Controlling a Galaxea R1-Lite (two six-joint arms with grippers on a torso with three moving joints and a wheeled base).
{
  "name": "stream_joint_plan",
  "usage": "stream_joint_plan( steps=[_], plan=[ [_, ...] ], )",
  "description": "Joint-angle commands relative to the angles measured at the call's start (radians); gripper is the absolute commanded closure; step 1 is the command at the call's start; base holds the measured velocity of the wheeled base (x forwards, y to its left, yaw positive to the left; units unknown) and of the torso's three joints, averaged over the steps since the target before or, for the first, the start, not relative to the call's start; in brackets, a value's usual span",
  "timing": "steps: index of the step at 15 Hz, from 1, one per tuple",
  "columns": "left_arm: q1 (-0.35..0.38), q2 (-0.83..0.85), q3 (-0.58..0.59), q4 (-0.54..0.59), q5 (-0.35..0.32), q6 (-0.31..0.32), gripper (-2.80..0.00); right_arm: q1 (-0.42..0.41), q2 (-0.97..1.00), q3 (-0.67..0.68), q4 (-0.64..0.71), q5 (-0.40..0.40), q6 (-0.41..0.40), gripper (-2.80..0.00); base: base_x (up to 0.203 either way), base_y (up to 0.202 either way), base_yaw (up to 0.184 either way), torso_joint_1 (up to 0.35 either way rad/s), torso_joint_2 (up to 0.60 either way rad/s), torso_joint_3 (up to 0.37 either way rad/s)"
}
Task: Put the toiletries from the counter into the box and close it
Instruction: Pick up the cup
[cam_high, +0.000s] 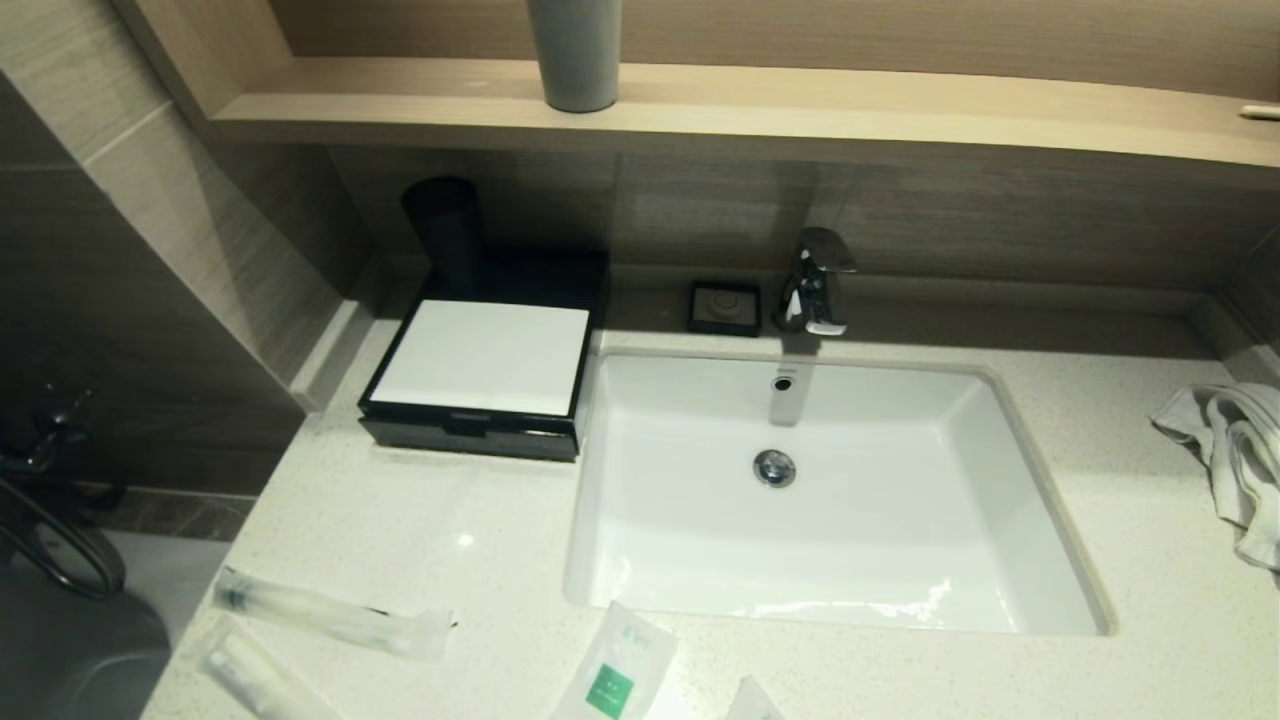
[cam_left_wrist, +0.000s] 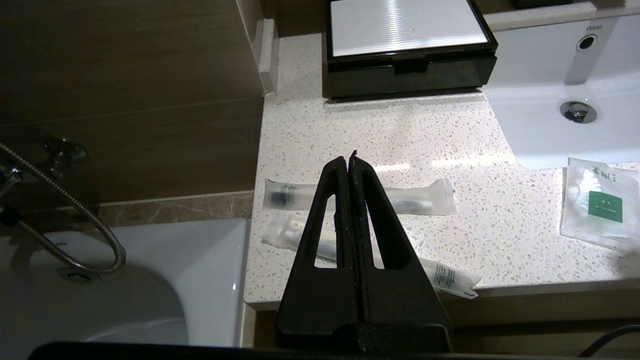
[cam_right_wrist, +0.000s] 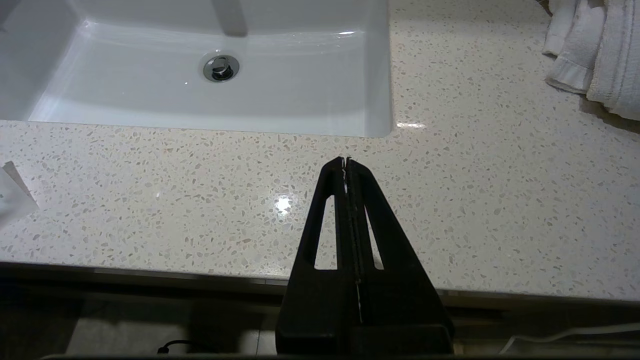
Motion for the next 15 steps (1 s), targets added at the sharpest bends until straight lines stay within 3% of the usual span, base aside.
stream_joint_plan(
  steps=[1,7,15],
  plan=[
    [0.0,0.0,-0.028,0.003,-0.002,0.019,0.0,0.0,0.0,0.0,0.0,0.001,0.0,0.0,0.0,0.0,0.0,0.0,0.0,0.0],
    [0.0,0.001,-0.149,0.073,-0.005,0.035,0.0,0.0,0.0,0.0,0.0,0.001,0.0,0.0,0.0,0.0,0.0,0.0,0.0,0.0],
    [0.0,0.001,-0.336,0.168,-0.058,0.038,0.0,0.0,0.0,0.0,0.0,0.001,0.0,0.0,0.0,0.0,0.0,0.0,0.0,0.0]
  ],
)
